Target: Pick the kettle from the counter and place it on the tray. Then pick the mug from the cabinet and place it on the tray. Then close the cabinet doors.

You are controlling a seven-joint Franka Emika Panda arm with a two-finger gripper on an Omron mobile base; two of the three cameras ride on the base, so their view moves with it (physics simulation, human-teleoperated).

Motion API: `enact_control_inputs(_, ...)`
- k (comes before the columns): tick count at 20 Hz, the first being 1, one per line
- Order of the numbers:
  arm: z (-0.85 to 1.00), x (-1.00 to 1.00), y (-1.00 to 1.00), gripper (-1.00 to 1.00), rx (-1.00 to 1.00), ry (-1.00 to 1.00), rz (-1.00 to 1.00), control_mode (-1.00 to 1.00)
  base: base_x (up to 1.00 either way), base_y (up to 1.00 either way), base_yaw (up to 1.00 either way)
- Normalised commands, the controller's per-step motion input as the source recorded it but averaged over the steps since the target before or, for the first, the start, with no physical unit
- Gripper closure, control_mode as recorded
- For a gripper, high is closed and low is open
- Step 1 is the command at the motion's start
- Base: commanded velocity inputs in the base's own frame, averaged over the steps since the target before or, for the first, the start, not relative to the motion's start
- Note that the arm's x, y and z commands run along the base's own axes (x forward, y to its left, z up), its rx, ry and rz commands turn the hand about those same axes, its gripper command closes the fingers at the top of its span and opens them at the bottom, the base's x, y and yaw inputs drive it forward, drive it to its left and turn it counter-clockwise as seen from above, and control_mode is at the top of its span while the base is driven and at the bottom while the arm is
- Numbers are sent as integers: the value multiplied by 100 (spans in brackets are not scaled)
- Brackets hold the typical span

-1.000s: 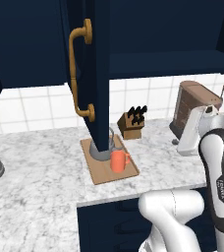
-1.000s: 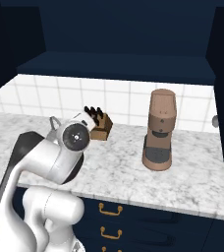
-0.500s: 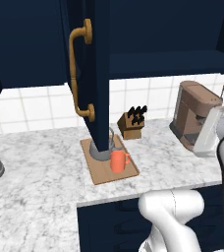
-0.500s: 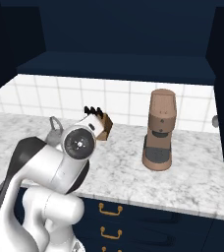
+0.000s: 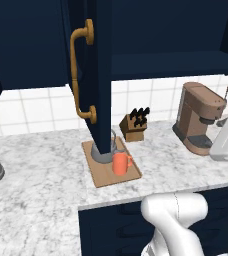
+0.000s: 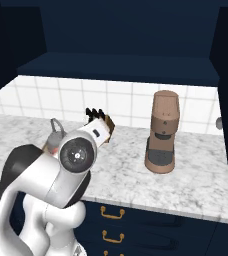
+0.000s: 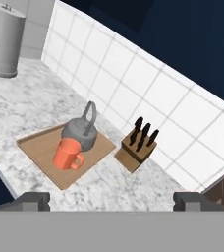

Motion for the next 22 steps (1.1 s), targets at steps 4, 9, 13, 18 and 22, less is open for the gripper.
enact_control_inputs(4, 0, -3, 0, -100, 0, 0, -7, -100, 0, 0, 0)
enact_control_inputs(9, -1, -26, -28, -100, 4, -6, -8, -100, 0, 0, 0)
enact_control_inputs(13, 0, 1, -79, -100, 14, -1, -1, -100, 0, 0, 0)
enact_control_inputs(18, 0, 2, -90, -100, 19, -5, 0, -100, 0, 0, 0)
enact_control_inputs(22, 1, 0, -81, -100, 16, -18, 0, -100, 0, 0, 0)
